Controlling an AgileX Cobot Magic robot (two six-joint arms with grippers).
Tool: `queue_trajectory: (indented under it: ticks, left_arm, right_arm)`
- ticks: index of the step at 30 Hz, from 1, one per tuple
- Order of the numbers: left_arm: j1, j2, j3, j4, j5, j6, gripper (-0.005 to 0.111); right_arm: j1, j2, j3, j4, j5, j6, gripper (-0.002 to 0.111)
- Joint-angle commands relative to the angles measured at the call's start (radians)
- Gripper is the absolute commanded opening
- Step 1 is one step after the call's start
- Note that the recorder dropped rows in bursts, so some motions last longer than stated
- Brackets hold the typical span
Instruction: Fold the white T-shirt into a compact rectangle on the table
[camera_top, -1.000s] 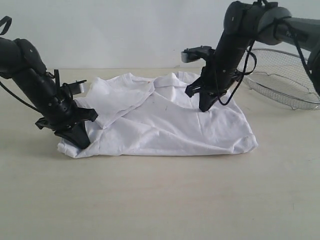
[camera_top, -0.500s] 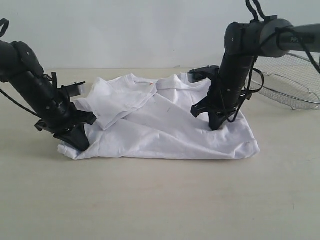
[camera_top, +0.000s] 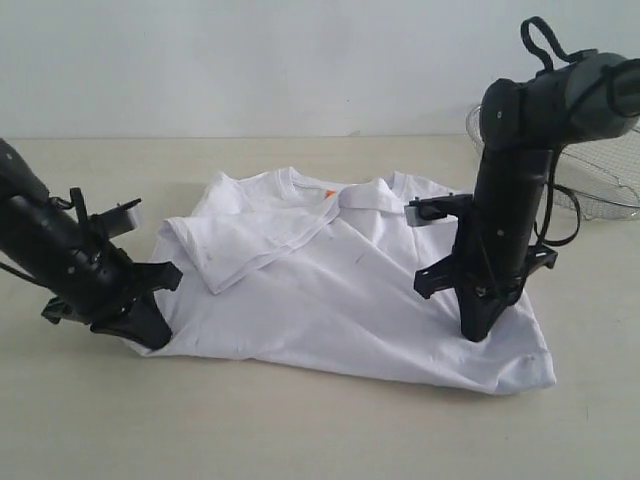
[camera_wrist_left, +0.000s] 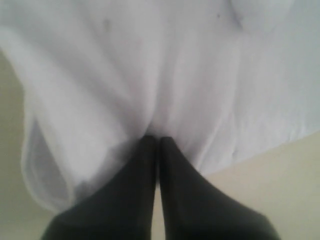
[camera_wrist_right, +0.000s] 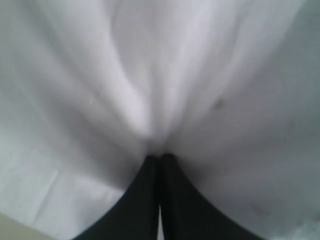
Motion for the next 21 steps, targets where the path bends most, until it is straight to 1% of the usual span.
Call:
queue_trajectory:
  ticks: [1,3,5,9,11,15,19,21]
  left_arm:
    - [-0.011,0.012,0.199,0.095,-0.047,0.055,0.005]
    - [-0.011,-0.015,0.243,0.071,-0.057,0.074,0.005]
    - [-0.011,-0.049,0.259,0.045,-0.062,0.102,0.005]
    - [-0.011,-0.154,0.232,-0.068,-0.059,0.21,0.005]
    - [-0.011,-0.211,0.201,-0.107,-0.059,0.224,0.005]
    - [-0.011,-0.308,0.145,-0.074,-0.058,0.226,0.005]
    - [-0.011,-0.326,0.109,0.004,-0.05,0.226,0.005]
    - [-0.011,-0.316,0.107,0.019,-0.071,0.226,0.005]
  right_arm:
    - [0.001,0.005,0.141,-0.003,-0.007,0.004,0.0]
    - [0.001,0.001,0.175,0.0,-0.033,-0.006,0.0]
    - [0.001,-0.001,0.174,0.004,-0.039,-0.024,0.0]
    - [0.001,-0.045,0.148,0.063,-0.039,-0.072,0.0]
    - [0.001,-0.088,0.134,0.117,-0.039,-0.132,0.0]
    - [0.001,-0.17,0.1,0.153,-0.065,-0.155,0.0]
    - [0.001,-0.203,0.09,0.153,-0.126,-0.157,0.0]
    - [0.001,-0.196,0.09,0.153,-0.177,-0.171,0.0]
